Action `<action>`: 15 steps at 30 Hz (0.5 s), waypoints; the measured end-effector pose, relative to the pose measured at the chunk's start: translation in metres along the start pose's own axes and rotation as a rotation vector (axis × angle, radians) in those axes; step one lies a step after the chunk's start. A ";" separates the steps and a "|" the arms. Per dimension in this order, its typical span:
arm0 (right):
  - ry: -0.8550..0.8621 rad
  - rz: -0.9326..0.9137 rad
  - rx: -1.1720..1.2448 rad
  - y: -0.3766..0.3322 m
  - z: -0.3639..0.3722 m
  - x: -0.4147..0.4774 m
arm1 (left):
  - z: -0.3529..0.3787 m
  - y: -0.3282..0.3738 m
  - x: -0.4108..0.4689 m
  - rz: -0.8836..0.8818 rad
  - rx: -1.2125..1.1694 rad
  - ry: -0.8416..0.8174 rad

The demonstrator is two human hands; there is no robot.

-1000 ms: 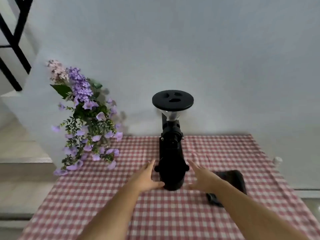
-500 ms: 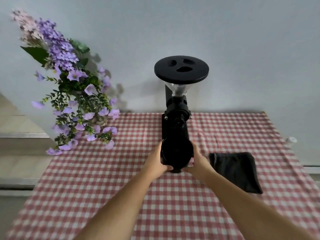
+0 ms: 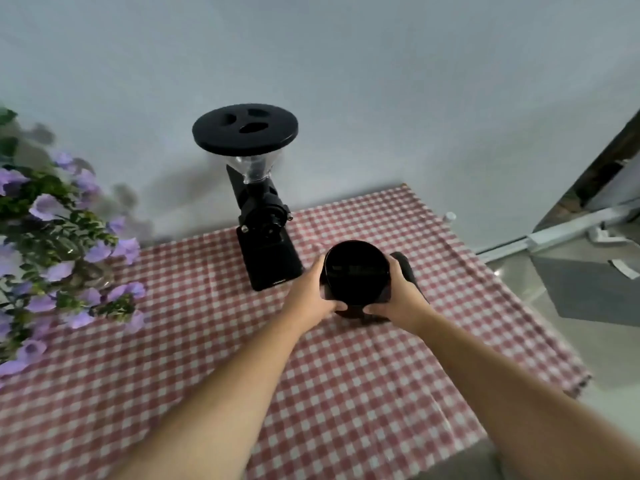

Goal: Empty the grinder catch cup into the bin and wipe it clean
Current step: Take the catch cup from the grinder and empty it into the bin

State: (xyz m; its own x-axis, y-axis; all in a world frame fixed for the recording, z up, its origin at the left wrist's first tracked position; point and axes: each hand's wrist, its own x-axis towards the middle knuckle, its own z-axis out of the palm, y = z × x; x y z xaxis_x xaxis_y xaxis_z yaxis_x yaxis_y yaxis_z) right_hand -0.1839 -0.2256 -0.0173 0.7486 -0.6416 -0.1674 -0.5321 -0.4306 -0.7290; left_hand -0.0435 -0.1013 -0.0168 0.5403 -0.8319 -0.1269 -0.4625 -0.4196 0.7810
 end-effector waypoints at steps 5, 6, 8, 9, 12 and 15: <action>0.138 0.036 0.047 0.040 -0.061 -0.048 | 0.049 0.064 0.011 0.138 0.038 -0.118; 0.169 0.048 0.063 0.050 -0.075 -0.060 | 0.062 0.080 0.013 0.166 0.041 -0.141; 0.239 0.080 0.095 0.078 -0.104 -0.085 | 0.094 0.113 0.014 0.225 0.049 -0.205; 0.274 0.103 0.112 0.094 -0.121 -0.100 | 0.114 0.130 0.013 0.257 0.041 -0.240; 0.339 0.194 0.159 0.149 -0.168 -0.146 | 0.182 0.181 0.005 0.317 0.014 -0.325; 0.374 0.275 0.160 0.211 -0.222 -0.194 | 0.258 0.233 -0.005 0.342 -0.025 -0.428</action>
State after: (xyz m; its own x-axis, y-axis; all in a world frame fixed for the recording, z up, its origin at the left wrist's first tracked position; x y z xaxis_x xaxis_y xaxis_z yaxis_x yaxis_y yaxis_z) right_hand -0.5294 -0.3324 0.0085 0.3799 -0.9144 -0.1399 -0.6007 -0.1288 -0.7891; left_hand -0.3352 -0.2880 0.0081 0.0258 -0.9950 -0.0966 -0.5420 -0.0951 0.8350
